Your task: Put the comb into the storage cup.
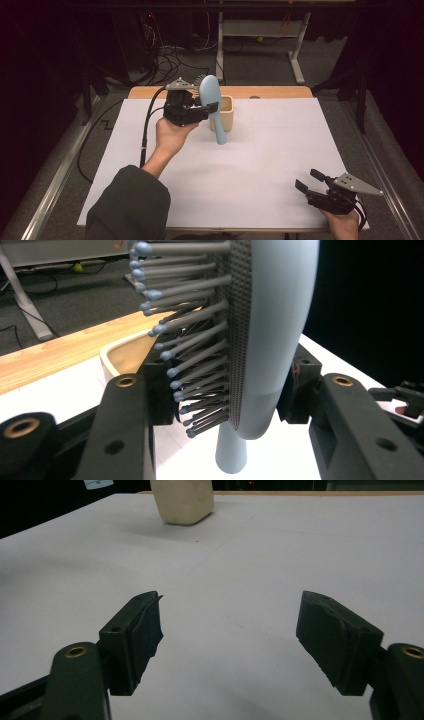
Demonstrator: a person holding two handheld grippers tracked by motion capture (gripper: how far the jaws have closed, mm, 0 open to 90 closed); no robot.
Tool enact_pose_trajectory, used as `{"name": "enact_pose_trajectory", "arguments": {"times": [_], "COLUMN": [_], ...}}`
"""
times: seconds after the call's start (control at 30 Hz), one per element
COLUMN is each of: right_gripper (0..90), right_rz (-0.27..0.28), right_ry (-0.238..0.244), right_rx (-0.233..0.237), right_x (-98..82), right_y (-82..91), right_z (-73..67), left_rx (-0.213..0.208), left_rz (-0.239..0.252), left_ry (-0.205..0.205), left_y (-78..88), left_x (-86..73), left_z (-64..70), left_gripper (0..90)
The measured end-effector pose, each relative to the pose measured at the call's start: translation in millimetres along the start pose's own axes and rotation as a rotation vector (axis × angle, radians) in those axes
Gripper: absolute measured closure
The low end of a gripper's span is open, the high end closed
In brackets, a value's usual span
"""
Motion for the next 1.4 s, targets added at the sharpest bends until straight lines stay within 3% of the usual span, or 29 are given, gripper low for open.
{"name": "enact_pose_trajectory", "arguments": {"times": [1.0, 1.4], "right_gripper": [26.9, 26.9], "right_rz": [-0.004, -0.003], "right_ry": [0.0, -0.002], "right_rx": [-0.005, -0.008], "right_x": [-0.6, -0.6], "right_y": [-0.5, -1.2], "right_z": [0.8, 1.1], "left_rx": [0.031, 0.052], "left_rz": [-0.001, 0.023], "left_ry": [0.014, 0.037], "left_y": [-13.9, -21.9], "left_x": [31.8, 41.3], "left_z": [-14.3, -24.4], "left_gripper": [52.6, 52.6]}}
Point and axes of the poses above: each handheld gripper's, and its own axes: y roughly backward along the jaws, x roughly out of its top, z roughly to its right, the point moved 3 cm from there along -y, roughly forward along the jaws, and after that the axes turned 6 degrees about -y, right-handed, at the moved point
